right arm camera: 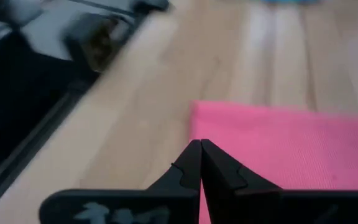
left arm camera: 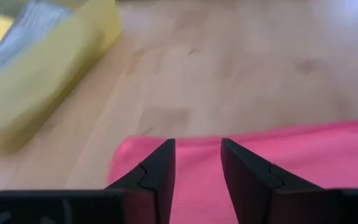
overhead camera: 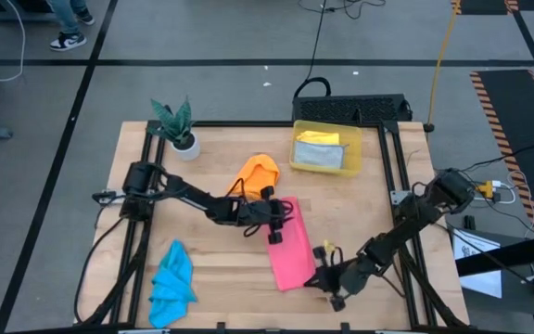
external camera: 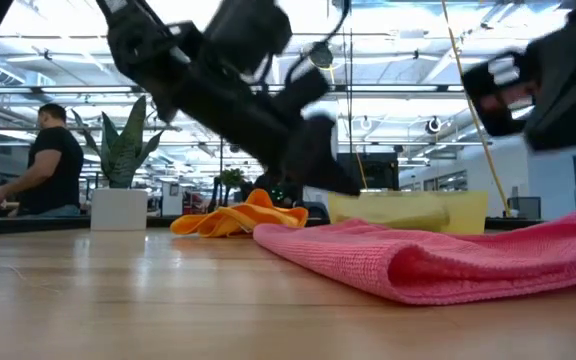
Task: Fold microfiber towels
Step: Fold the pink kitchen towel
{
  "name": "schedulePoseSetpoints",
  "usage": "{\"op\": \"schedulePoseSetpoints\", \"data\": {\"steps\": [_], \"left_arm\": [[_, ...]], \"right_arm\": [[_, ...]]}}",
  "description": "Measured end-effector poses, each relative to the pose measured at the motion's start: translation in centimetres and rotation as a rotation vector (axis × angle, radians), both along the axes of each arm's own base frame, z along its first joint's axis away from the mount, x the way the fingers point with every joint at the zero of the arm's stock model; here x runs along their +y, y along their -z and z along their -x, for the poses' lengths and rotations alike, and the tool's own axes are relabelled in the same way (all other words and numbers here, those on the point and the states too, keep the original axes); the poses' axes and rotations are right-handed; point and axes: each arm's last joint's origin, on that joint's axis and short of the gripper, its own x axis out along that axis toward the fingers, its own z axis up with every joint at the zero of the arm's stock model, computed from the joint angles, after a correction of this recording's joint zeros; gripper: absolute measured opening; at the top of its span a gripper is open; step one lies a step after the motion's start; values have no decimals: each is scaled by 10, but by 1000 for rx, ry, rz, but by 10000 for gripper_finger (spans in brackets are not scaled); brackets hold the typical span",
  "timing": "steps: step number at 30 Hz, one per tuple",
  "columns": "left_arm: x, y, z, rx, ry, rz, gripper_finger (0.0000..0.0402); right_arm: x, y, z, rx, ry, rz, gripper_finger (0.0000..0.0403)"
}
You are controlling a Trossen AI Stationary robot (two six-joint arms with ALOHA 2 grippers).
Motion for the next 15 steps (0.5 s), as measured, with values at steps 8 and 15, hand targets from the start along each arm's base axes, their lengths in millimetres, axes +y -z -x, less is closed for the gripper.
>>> {"op": "schedulePoseSetpoints", "data": {"steps": [8,15], "left_arm": [[-24,-6,8,37,40,5,131],[-28,12,15,162,4,32,131]], "right_arm": [[8,11,-10,-103,-165,38,25],[4,33,-21,16,-118,95,110]]}}
